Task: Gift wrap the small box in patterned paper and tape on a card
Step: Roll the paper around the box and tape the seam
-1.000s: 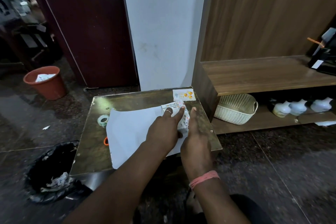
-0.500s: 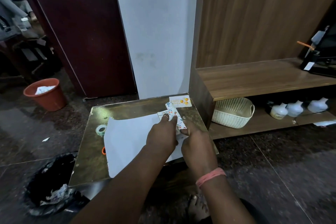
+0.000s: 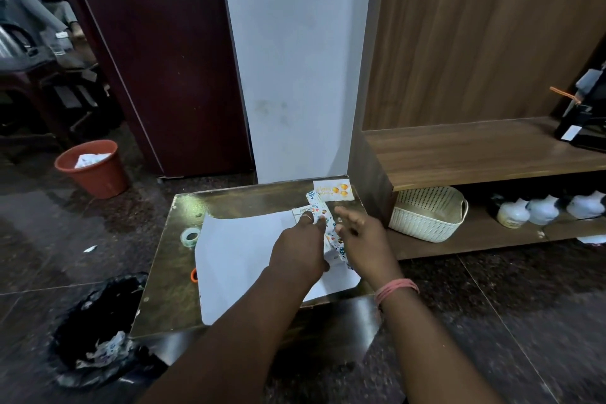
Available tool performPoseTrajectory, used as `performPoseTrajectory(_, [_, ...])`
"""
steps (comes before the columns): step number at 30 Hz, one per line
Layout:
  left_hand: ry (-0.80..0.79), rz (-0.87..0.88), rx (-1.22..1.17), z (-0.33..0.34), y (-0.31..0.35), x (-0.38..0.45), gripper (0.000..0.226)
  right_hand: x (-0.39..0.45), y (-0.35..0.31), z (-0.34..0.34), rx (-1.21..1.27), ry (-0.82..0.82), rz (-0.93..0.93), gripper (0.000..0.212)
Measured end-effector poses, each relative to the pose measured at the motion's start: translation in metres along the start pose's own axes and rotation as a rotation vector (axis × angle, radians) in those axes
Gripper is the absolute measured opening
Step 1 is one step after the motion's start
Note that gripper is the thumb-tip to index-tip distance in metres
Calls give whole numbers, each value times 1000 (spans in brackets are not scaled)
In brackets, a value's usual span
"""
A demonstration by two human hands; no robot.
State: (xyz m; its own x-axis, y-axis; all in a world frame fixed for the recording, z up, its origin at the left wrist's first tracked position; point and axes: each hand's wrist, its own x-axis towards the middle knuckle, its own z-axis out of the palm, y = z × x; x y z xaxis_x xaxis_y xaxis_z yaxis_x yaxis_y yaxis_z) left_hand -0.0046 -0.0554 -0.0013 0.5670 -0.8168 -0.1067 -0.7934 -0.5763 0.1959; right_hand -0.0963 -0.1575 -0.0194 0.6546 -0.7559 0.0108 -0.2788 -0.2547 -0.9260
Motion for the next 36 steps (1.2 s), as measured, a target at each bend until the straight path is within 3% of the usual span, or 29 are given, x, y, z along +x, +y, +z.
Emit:
performPoseTrajectory(7, [36,9,-80,1,-6,-3,89,-1,-8,9,-415,-268,-83,65])
performPoseTrajectory(11, [-8,6,-349,-19,-17,-6,60,7,-6,13,-525,-324,-52,69])
performPoseTrajectory(12, [-19,-51,-467,-23,-26,-8,55,8,-7,14,-567,-303,-51,67])
performPoseTrajectory(14, [126,-222,-588,-26,-49,-12,43,9,-6,15,-591,-258,-44,64])
performPoseTrajectory(16, [303,-388,-506,-20,-69,-17,36,8,-7,15,-578,-250,-25,62])
performPoseTrajectory(18, [334,-485,-394,-13,-85,-22,40,8,-9,16,-570,-236,-2,62])
performPoseTrajectory(25, [348,-550,-215,8,-95,-39,52,1,-16,18,-524,-223,21,59])
performPoseTrajectory(29, [325,-710,-342,-1,-89,-48,63,-1,-20,18,-484,-215,42,59])
performPoseTrajectory(36, [501,-658,-772,-49,-72,-33,83,-1,-24,12,-364,-150,58,49])
